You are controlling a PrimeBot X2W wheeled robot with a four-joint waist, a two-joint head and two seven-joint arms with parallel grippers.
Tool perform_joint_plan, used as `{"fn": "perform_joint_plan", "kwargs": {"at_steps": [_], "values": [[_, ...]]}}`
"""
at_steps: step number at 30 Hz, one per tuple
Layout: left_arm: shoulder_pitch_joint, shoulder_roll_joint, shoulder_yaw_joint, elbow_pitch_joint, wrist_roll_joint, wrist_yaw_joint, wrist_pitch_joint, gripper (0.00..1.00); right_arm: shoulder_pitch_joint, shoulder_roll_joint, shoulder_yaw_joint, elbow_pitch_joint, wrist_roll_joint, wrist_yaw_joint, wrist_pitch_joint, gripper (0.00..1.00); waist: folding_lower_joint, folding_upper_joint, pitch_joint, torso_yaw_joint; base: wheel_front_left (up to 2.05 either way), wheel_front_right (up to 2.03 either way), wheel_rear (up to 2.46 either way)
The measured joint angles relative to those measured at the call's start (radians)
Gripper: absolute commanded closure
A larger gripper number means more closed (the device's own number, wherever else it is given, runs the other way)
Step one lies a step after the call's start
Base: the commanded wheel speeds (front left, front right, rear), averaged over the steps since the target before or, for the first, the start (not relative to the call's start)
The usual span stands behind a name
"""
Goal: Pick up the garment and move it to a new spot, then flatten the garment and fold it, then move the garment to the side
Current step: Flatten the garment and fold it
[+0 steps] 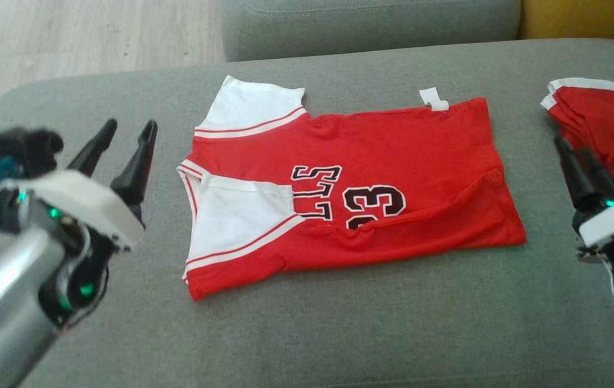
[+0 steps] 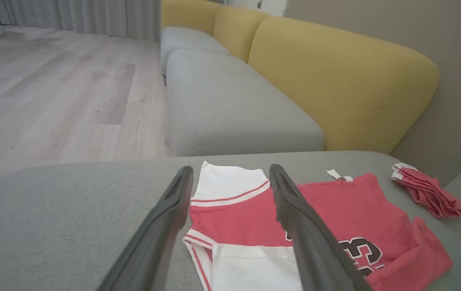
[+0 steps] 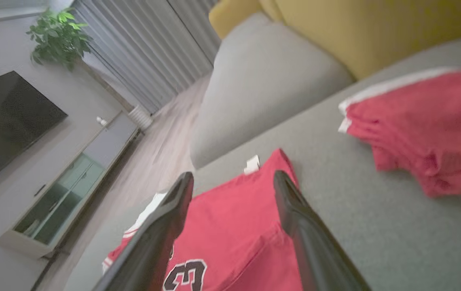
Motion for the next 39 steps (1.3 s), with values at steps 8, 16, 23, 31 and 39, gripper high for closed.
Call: {"fn": "perform_joint_plan", "kwargs": {"at_steps": [8,16,23,31,39], "values": [[0.231,-0.052,0.204,-0.13,0.219,0.168,-0.057,0.0,0.155,0.062,-0.064,-0.132,-0.281,0.0,-0.301,0.0,0.0,0.0,-0.011,-0.003,0.0,0.0,0.0],[0.484,-0.196,0.408,-0.223,0.521,0.191,-0.057,0.0,0.286,0.172,-0.104,-0.128,-0.461,0.0,-0.382,0.0,0.0,0.0,-0.022,-0.014,0.0,0.0,0.0],[0.605,-0.304,0.5,-0.211,0.634,0.105,-0.057,0.0,0.31,0.199,-0.108,-0.113,-0.535,0.0,-0.38,0.0,0.0,0.0,-0.018,-0.018,0.0,0.0,0.0],[0.602,-0.335,0.5,-0.063,0.621,0.026,-0.015,0.0,0.197,0.173,-0.097,0.003,-0.578,0.0,-0.242,0.0,0.0,0.0,0.015,-0.016,0.0,0.0,0.0],[0.512,-0.36,0.397,0.081,0.597,-0.052,0.164,0.0,0.019,0.151,-0.056,0.224,-0.667,0.0,-0.062,0.0,0.0001,0.0,0.068,-0.003,0.0,0.0,0.0]]}}
